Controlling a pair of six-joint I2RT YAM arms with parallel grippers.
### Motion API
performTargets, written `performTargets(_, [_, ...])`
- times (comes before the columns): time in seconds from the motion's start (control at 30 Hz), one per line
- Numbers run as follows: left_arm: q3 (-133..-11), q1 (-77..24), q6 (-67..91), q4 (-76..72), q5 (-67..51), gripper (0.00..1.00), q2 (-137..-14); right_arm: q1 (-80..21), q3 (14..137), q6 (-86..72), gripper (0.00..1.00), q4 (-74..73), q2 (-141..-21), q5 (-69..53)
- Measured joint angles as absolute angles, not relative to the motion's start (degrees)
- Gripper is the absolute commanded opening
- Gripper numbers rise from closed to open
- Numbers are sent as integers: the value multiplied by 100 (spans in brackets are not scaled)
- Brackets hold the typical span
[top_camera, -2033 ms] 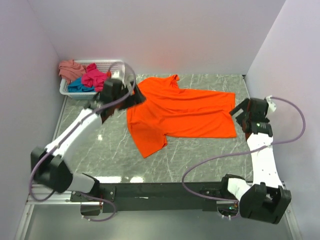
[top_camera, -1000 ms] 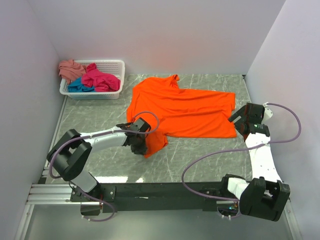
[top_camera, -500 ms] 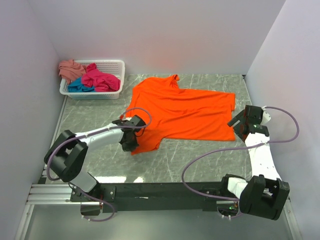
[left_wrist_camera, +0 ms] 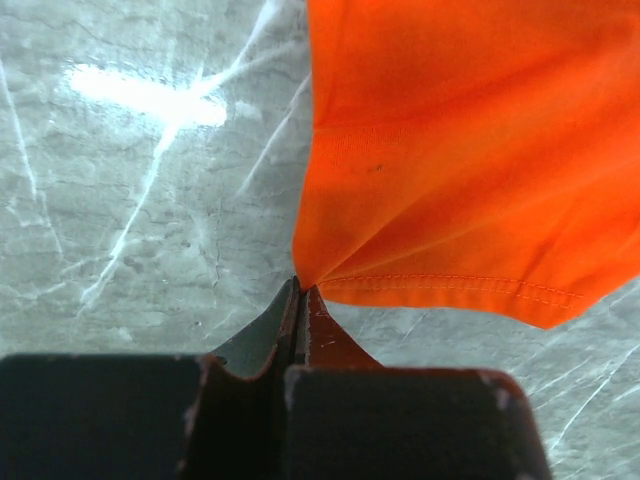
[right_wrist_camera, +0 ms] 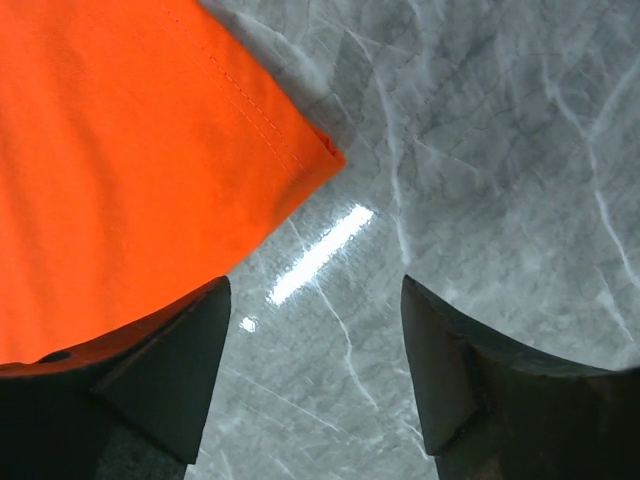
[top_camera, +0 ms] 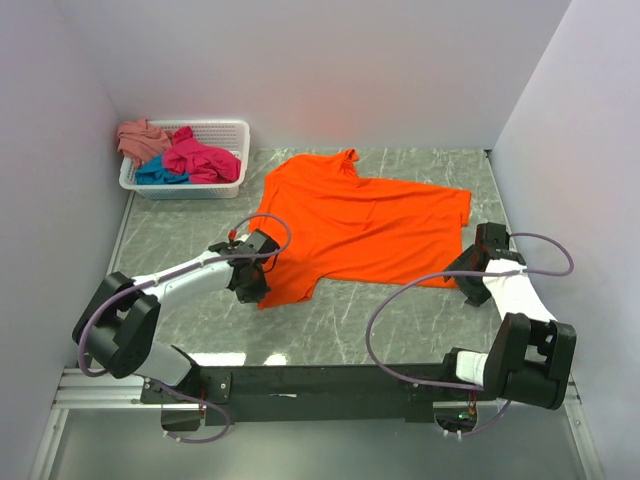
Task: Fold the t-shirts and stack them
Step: Flatten the tshirt out
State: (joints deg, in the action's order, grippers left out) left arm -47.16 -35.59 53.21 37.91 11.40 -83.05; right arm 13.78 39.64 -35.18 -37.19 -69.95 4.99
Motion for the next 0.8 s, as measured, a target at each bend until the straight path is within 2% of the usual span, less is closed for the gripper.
performTargets(0.33, [-4528, -3535, 5264, 3496, 784, 1, -8263, 1378, 3909, -3621, 61, -3197, -7588, 305])
performTargets(0.43, [-4525, -3511, 5258, 3481, 735, 1, -8261, 1378, 3870, -3634, 50, -3044, -7738, 176])
performTargets(0.47, [-4525, -3498, 5249, 3479, 731, 1, -8261, 1378, 3859, -3640, 39, -3000, -7778, 141])
performTargets(0.57, [-4525, -3468, 5186, 3468, 707, 1, -8230, 1378, 3852, -3642, 27, -2930, -7850, 84])
performTargets(0.67, [-4536, -3428, 5113, 3463, 628, 1, -8149, 1378, 3852, -3638, 22, -2862, -7856, 82])
performTargets(0.8, [-4668, -3402, 5011, 3474, 596, 1, -7996, 1378, 3852, -3603, 11, -2709, -7787, 123])
